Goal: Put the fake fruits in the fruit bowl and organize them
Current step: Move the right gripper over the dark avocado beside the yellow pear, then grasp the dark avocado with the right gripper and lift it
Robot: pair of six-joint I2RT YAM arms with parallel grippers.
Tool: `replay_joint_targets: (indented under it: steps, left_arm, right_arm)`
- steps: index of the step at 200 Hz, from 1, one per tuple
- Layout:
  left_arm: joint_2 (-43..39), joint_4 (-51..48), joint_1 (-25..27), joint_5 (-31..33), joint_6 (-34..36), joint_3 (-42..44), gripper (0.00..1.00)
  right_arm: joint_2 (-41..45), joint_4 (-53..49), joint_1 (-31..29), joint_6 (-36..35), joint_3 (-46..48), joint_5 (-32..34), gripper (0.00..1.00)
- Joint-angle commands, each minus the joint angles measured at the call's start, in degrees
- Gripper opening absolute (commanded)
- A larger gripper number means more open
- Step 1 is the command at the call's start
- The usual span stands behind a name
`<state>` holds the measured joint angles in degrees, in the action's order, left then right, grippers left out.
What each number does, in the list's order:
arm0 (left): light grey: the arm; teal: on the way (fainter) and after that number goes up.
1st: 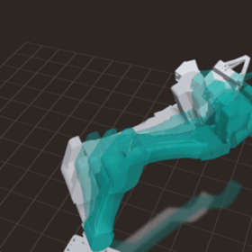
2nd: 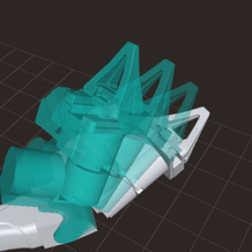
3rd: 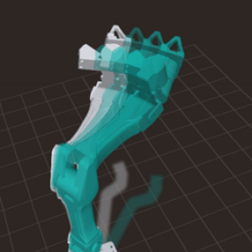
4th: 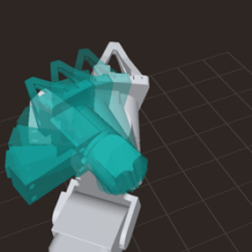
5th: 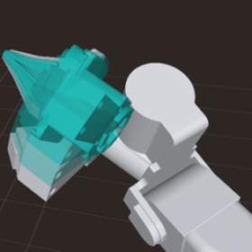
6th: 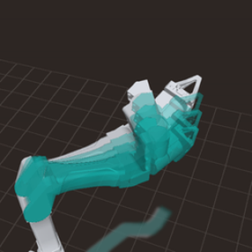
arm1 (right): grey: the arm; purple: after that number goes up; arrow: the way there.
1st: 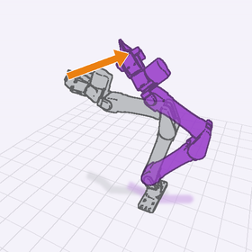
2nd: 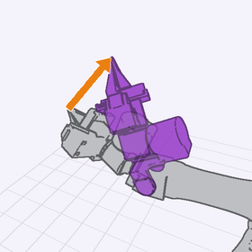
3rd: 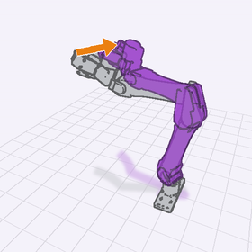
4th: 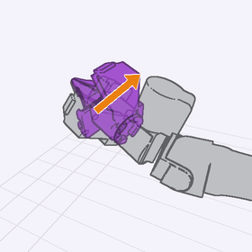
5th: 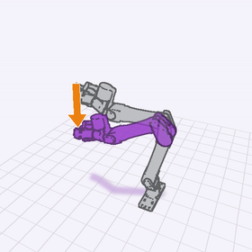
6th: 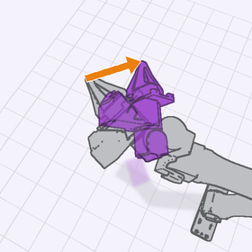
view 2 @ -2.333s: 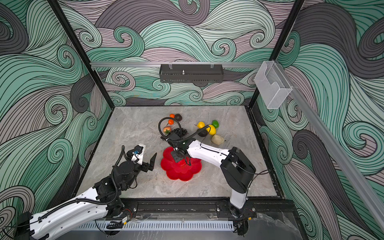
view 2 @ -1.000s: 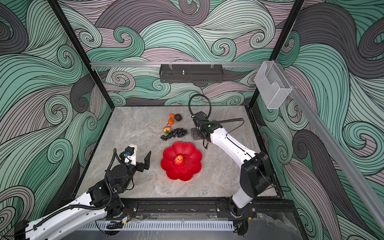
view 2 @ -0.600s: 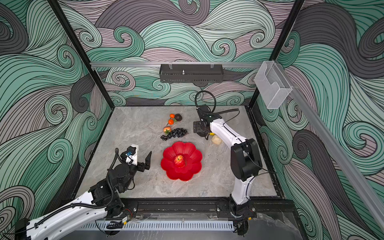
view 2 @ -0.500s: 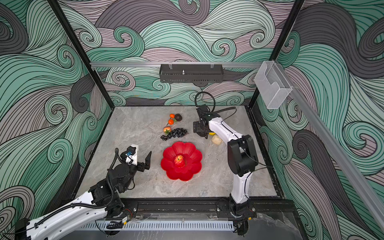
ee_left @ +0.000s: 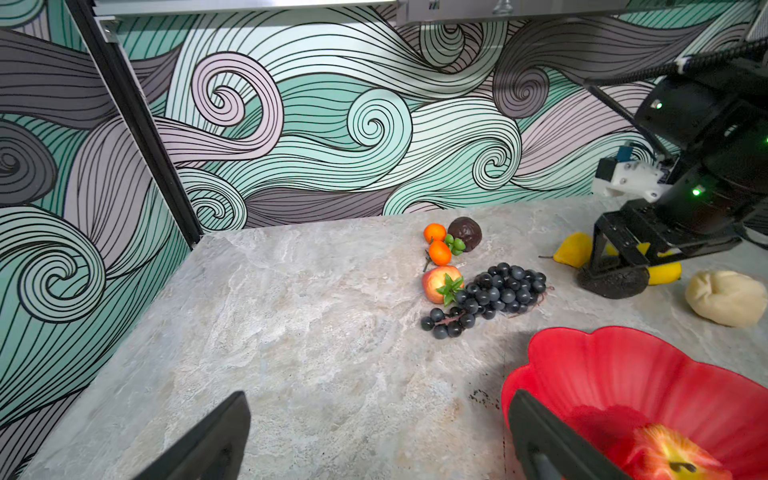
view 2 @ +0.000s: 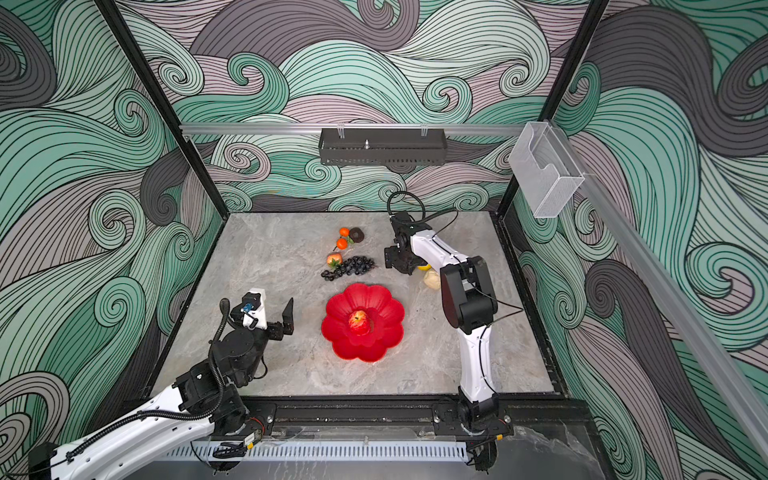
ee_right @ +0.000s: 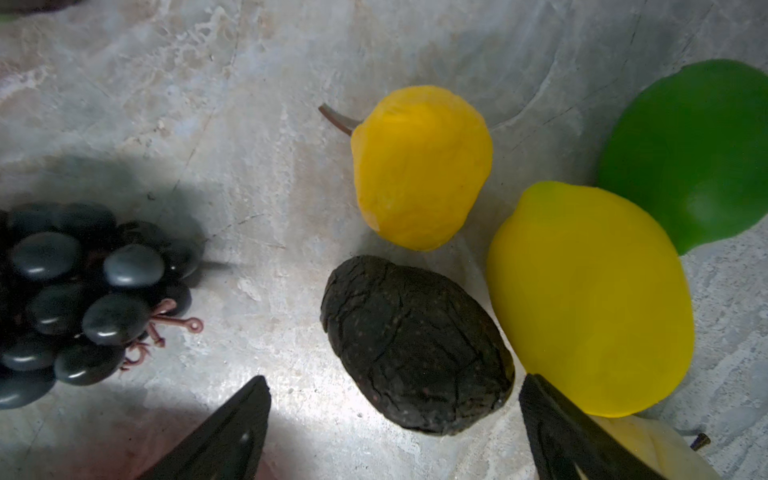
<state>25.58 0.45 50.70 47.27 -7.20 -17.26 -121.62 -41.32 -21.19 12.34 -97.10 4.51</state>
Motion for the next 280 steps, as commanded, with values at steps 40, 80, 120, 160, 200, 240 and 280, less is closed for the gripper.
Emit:
replay_joint_targets:
  steps: [40,80,120,160,200,240,280]
  left_arm:
    - [-1.6,0.9,-1.2,2.5,-1.2,1.2,0.99]
    - [-1.0,0.7,-1.4,1.9,-1.3,0.9,0.99]
    - [-1.3,0.6,-1.5,1.6,-1.3,0.9,0.99]
    - [-1.5,0.6,-1.7,1.6,-1.2,1.1,0.99]
    - [-1.5,0.8,-1.8,1.4,-1.4,1.3,0.99]
    - [-0.8,1.2,-2.0,0.8,-1.4,1.3,0.99]
    - [2.1,3.3,-2.7,-0.5,-1.9,1.5,0.99]
  right_arm:
    - [0.2,-2.9,-3.5,-2.1,-0.2,-1.9,0.84]
    - [0.0,-2.9,-3.7,-2.3,-0.5,1.5,0.85]
    - [-3.6,-5.0,-3.7,-1.5,-4.5,2.7,0.92]
    - [-7.7,-5.9,-3.6,-0.7,-9.3,2.3,0.84]
    - [-9.6,-6.1,-3.5,-0.1,-10.9,2.0,0.74]
    - [-10.0,-6.1,-3.5,-0.5,-10.9,2.3,0.6]
    - [-7.4,-6.1,-3.6,-0.7,-9.4,1.7,0.53]
